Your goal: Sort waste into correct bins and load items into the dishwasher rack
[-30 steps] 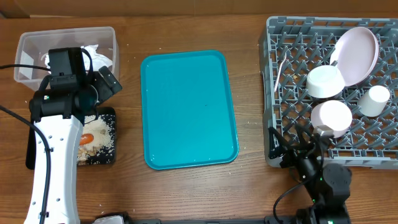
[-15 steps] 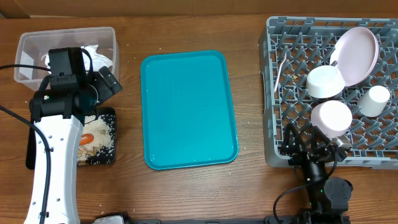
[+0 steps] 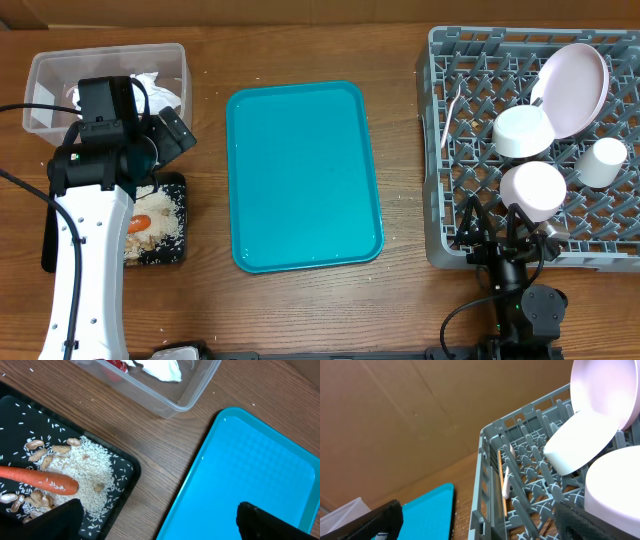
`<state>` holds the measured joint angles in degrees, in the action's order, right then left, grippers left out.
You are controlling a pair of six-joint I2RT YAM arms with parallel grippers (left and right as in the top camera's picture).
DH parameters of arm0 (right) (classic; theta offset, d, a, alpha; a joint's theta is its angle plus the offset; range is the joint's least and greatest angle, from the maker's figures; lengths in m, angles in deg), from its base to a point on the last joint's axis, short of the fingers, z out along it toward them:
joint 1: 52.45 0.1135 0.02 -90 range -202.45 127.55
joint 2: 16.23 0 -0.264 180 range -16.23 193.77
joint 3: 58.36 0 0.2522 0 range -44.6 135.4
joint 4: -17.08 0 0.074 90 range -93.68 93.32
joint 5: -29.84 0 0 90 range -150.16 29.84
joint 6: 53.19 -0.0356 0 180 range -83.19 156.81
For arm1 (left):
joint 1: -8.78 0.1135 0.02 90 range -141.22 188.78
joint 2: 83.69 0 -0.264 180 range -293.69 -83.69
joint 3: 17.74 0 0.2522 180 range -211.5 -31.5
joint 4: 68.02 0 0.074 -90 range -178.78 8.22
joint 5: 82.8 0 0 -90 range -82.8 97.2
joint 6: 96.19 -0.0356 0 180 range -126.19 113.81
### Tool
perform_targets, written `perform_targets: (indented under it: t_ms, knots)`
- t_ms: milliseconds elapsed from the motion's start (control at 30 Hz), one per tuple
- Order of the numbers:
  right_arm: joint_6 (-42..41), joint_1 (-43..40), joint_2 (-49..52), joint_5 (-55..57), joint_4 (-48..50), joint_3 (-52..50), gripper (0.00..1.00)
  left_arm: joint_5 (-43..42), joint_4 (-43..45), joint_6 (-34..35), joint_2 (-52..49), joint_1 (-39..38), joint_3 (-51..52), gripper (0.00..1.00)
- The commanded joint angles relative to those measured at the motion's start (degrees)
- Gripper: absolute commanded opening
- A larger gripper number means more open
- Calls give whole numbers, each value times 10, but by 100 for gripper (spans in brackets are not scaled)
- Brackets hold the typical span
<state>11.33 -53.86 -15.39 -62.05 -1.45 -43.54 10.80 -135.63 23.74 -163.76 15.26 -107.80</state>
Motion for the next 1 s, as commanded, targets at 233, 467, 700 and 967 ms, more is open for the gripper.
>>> perform_targets:
  t_ms: [233, 467, 700, 967]
  knots:
    - [4, -3, -7, 9, 1, -6, 100, -2, 1, 5, -1, 2, -4, 100]
    - [4, -3, -7, 9, 1, -6, 100, -2, 1, 5, -2, 2, -4, 100]
    - [4, -3, -7, 9, 1, -6, 100, 67, -43, -7, 44, 3, 2, 100]
    - [4, -3, -7, 9, 1, -6, 100, 68, -23, -29, 175, 1, 147, 100]
